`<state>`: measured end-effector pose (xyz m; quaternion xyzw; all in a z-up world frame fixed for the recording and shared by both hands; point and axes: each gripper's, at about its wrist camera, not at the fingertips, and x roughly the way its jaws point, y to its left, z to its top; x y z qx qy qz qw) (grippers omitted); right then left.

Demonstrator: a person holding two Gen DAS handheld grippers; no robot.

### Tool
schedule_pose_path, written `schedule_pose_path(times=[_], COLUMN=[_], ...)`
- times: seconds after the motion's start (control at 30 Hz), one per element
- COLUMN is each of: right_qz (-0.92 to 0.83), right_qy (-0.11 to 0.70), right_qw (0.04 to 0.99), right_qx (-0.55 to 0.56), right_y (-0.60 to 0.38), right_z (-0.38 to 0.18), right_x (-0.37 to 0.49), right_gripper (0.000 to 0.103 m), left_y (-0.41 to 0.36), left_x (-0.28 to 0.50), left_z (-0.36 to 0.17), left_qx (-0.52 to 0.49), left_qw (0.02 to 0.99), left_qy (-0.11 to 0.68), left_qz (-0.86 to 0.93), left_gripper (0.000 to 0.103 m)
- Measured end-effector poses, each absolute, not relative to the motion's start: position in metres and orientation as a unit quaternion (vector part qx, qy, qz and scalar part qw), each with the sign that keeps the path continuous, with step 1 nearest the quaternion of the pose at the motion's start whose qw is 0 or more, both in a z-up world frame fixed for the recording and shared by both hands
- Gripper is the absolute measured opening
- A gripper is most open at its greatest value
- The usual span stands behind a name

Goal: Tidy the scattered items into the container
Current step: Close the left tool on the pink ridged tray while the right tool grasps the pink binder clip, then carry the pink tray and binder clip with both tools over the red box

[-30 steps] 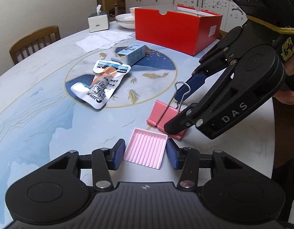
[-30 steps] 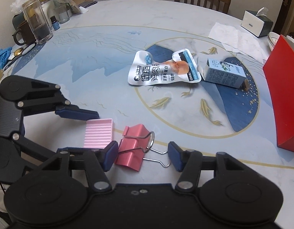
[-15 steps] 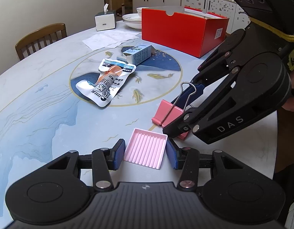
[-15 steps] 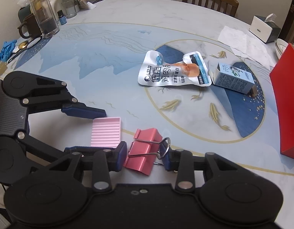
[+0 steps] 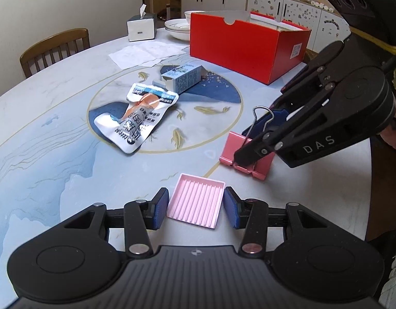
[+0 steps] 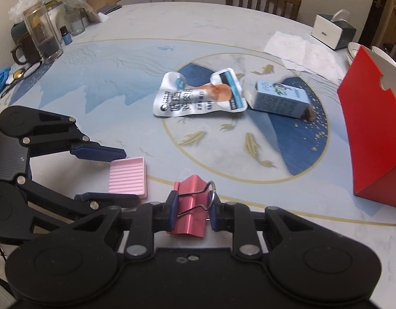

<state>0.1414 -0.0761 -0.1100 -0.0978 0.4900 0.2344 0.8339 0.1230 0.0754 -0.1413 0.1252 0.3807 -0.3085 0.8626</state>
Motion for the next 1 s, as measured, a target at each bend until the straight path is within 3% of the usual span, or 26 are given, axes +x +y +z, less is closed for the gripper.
schedule_pose_path(times=[1.0], right_qz=[0.206], right_qy=[0.438], right_qw=[0.875], right_qx=[-0.039], right_y=[-0.187], right_z=[-0.03], right_x=[0.165], right_gripper=[0.022], left_y=[-0.007], left_x=[0.151], left_z=[-0.058], left_qx=[0.087], left_qw=[0.874], left_qy=[0.337], left_qz=[-0.338], left_gripper=[0.045])
